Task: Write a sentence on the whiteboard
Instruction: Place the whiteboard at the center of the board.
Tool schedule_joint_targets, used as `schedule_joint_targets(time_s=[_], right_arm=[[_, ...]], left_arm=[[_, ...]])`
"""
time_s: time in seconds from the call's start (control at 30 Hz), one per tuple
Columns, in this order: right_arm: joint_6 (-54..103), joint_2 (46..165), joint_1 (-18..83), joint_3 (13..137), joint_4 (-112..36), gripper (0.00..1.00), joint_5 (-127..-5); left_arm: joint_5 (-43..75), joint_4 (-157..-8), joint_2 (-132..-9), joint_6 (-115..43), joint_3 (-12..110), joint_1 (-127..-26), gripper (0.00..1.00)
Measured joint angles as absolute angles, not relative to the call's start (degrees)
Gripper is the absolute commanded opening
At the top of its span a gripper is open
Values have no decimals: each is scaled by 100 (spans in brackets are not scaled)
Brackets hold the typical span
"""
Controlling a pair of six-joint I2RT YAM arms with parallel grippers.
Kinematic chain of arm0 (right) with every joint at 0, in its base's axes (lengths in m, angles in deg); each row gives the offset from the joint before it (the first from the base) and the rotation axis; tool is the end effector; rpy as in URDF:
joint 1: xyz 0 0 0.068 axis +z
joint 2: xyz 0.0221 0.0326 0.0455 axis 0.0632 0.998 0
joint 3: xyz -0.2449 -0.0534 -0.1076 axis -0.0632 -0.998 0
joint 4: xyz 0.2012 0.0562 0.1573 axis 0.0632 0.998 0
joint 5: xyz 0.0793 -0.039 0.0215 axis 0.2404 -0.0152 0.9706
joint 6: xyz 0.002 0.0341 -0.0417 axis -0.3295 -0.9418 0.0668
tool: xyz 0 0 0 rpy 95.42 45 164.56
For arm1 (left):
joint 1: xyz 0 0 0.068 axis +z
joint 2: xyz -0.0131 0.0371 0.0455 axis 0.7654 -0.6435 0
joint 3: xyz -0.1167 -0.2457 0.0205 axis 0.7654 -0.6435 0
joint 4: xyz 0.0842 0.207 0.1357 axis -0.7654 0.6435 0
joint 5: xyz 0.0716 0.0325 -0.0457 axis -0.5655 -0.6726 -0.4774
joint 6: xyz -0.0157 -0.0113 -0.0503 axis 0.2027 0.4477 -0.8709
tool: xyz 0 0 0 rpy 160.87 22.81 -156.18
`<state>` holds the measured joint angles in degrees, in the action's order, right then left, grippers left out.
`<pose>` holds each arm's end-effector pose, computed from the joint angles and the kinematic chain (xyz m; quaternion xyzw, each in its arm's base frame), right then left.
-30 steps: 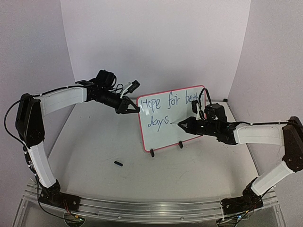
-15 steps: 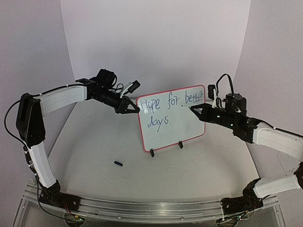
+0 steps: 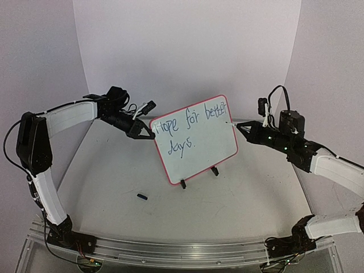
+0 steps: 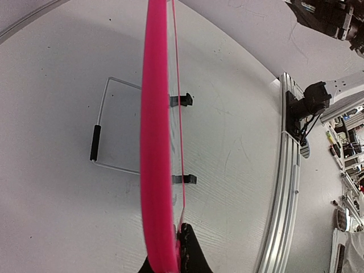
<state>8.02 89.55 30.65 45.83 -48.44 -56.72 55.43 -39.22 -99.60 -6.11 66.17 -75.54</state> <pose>0.2343 0.1313 0.3138 -0.1203 0.7497 0.3760 0.5311 0.3417 -0.1929 0.2848 0.4358 0.7666 -0.4039 0.2436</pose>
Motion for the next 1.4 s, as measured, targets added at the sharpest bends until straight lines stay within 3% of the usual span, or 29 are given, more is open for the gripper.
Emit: schedule_joint_targets(time_s=[0.77,1.0,1.13,1.4], right_arm=[[764,8919,3065,4432,-4799,0,-5696],[762,8919,3065,4431,-4800,0,-5694],[761,8919,3065,4431,-4801,0,-5694],[764,8919,3065,4422,-4803,0,-5688]], left_arm=[[5894,-2477,-9924,-334,6858,-7542,1],[5747,-2768,-9750,-594,6486,-7547,24],[5502,-3051,-9472,-831,6037,-7567,47],[5009,-3616,-8790,-1216,5260,-7588,65]])
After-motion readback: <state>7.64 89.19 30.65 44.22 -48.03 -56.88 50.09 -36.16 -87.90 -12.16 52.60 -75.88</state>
